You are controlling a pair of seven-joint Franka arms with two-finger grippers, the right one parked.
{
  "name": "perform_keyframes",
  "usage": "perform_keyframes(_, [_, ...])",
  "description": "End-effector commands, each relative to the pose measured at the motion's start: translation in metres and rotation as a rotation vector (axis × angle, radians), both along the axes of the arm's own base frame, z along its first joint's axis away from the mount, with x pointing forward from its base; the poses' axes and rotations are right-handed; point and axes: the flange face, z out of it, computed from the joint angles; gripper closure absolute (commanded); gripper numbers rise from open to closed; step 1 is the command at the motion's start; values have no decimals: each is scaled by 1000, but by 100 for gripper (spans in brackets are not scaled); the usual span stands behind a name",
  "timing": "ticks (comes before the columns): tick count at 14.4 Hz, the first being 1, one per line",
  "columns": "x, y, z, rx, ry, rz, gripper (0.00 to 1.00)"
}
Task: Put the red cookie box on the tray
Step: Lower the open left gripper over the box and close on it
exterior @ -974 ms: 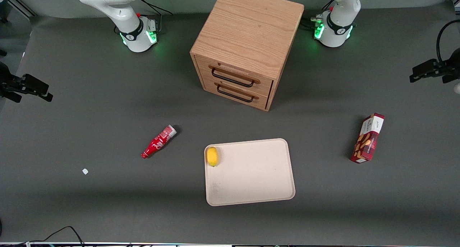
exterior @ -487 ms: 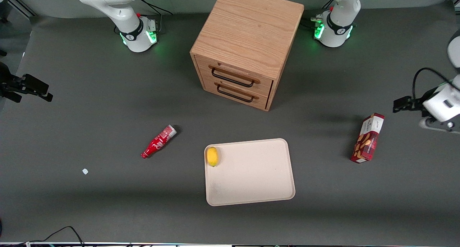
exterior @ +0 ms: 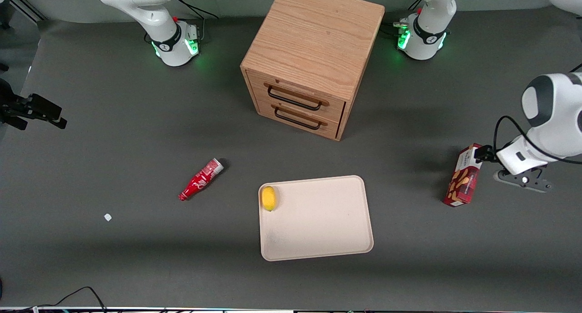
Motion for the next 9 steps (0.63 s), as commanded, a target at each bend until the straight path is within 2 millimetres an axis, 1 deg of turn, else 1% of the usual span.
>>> perform_keyframes(1, [10, -9, -24, -2, -33, -50, 0])
perform_keyframes(3, [14, -19, -45, -1, -45, -84, 0])
perform_keyframes(5, [8, -24, -66, -9, -60, -99, 0])
perform_keyframes(8, [0, -24, -89, -6, -64, -123, 0])
perform_keyframes(9, [-2, -24, -94, -7, -67, -126, 0])
